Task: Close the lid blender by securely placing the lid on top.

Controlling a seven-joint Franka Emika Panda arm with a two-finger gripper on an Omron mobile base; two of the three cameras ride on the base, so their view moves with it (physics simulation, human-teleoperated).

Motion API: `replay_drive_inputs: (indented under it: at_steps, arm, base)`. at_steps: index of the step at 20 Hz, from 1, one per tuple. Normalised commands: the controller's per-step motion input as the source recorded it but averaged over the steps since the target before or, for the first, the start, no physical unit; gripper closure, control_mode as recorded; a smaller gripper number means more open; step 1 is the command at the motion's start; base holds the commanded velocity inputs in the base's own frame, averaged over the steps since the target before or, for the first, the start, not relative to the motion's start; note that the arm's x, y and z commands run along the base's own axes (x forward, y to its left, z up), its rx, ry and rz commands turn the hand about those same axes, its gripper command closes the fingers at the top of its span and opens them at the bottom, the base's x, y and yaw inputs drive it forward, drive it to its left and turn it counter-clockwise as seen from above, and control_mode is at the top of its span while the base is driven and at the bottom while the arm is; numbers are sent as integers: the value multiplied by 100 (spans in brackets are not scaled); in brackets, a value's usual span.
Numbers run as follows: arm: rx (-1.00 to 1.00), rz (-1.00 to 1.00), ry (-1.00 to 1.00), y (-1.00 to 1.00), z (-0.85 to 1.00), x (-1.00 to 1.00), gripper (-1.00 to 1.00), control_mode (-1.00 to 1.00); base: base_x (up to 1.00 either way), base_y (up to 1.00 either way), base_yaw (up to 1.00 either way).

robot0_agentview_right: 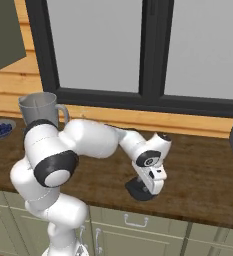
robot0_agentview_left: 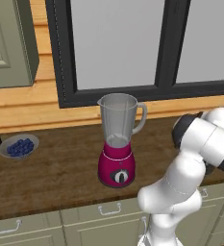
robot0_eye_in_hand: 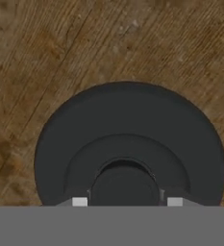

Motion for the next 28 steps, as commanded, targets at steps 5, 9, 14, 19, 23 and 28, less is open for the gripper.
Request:
replay_drive_inputs:
  at_steps: [5,9,14,19,23,28]
  arm:
    - [-2,3,-13,18,91,-16,100,-100]
    - [-4,8,-13,28,100,-9,100,-100]
    - [-1,3,-8,51,98,0,100,-100]
    - [0,0,-18,27,36,-33,100,-100]
    - [-9,-4,-26,60,91,-23,100,-100]
    - [-18,-13,-26,78,100,-12,100,-100]
  base:
    - [0,0,0]
    - [0,0,0]
    - [0,0,0]
    - [0,0,0]
    - [0,0,0]
    - [0,0,0]
